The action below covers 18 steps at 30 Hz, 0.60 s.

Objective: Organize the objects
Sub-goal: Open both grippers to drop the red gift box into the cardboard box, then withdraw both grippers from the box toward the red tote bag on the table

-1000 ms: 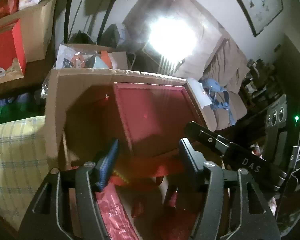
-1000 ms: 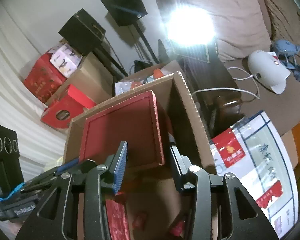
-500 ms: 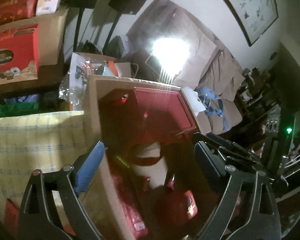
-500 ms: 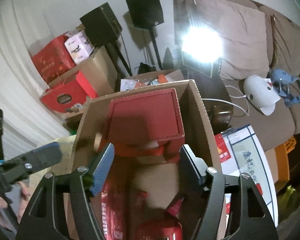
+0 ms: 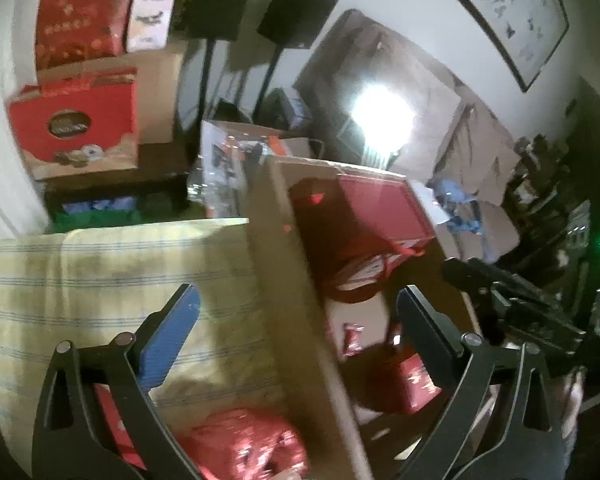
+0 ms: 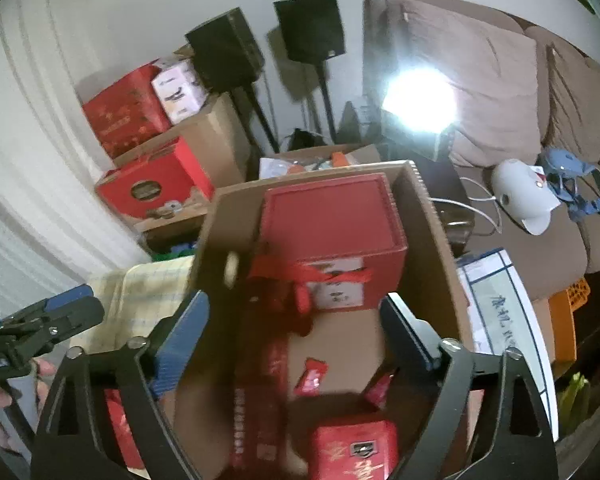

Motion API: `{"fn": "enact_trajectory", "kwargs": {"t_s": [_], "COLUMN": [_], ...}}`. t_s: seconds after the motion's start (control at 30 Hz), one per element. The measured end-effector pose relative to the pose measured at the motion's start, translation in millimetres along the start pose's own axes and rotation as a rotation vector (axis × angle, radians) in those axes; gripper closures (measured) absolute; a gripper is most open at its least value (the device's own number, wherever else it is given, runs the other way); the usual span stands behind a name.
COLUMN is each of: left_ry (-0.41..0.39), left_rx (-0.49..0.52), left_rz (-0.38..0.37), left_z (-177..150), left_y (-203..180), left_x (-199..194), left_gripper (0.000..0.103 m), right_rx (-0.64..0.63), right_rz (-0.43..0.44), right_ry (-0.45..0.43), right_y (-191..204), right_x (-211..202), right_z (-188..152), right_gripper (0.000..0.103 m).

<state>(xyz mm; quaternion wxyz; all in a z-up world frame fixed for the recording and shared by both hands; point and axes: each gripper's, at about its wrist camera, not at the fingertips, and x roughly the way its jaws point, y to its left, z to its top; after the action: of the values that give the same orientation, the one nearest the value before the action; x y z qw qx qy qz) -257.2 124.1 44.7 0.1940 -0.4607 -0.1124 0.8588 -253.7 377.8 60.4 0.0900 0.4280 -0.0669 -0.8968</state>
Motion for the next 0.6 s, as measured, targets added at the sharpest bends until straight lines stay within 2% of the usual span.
{"fn": "enact_trajectory", "kwargs": {"t_s": [0.07,0.2,0.3,0.6], "left_ry": [-0.013,-0.045,-0.065,-0.116], "left_rx": [0.015,0.036,0.042,0.050], "left_rz": [0.037,0.087,0.103,0.142], "left_z": [-6,-18,-27,-53], "left_y": [3,12,20,43], "left_x": [-8,-28,-42,-87], "left_gripper": [0.004,0.002,0.001,0.001], "right_rx": [-0.009,-0.060,-0.099,-0.127], "right_rz": [0.014,-0.008,-0.027,0.010], "right_ry": [-0.001,-0.019,-0.024,-0.021], "right_y": [7,29,45,84], "right_x": [-2,-9,-12,-19], "right_z": [-3,-10,-17,-39], "right_gripper": [0.002,0.002,0.002,0.002]}}
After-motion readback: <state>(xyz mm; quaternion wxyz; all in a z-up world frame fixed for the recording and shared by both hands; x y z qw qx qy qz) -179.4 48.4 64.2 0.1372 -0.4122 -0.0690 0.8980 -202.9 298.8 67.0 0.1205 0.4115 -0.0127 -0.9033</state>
